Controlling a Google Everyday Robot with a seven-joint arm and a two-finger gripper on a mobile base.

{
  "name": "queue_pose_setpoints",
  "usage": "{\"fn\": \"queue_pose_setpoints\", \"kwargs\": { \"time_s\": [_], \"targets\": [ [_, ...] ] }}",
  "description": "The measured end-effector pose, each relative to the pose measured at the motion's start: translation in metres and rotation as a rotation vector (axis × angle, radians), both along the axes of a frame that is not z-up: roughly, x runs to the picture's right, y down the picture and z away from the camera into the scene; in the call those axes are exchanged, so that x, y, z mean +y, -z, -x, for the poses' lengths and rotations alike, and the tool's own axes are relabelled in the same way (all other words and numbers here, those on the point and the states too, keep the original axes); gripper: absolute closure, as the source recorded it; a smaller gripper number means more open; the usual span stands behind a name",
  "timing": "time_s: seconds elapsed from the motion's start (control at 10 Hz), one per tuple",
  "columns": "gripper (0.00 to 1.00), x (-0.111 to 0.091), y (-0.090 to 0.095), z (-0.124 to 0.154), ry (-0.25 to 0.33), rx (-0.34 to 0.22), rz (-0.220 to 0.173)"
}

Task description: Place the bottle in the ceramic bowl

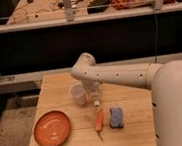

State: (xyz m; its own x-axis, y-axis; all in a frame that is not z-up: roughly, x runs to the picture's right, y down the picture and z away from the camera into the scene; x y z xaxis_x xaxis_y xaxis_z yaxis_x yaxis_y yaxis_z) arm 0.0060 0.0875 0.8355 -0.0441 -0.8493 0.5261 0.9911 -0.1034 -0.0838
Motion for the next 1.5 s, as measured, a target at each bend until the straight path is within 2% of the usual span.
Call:
{"fn": "queue_pose_setpoints", "kwargs": {
  "time_s": [0.4, 0.6, 0.9, 1.3, 1.5],
  "targets": [
    [0.97, 0.008, 0.011, 0.039, 0.065, -0.039, 0.002],
    [0.97, 0.01, 0.016, 0.048, 0.097, -0.058, 0.003],
    [0.97, 0.019, 0.023, 0.083, 0.16, -0.098, 0.011],
    [0.97, 0.027, 0.033, 0.091, 0.21, -0.122, 0.013],
    [0.97, 0.031, 0.039, 0.113, 0.238, -0.149, 0.015]
  ]
}}
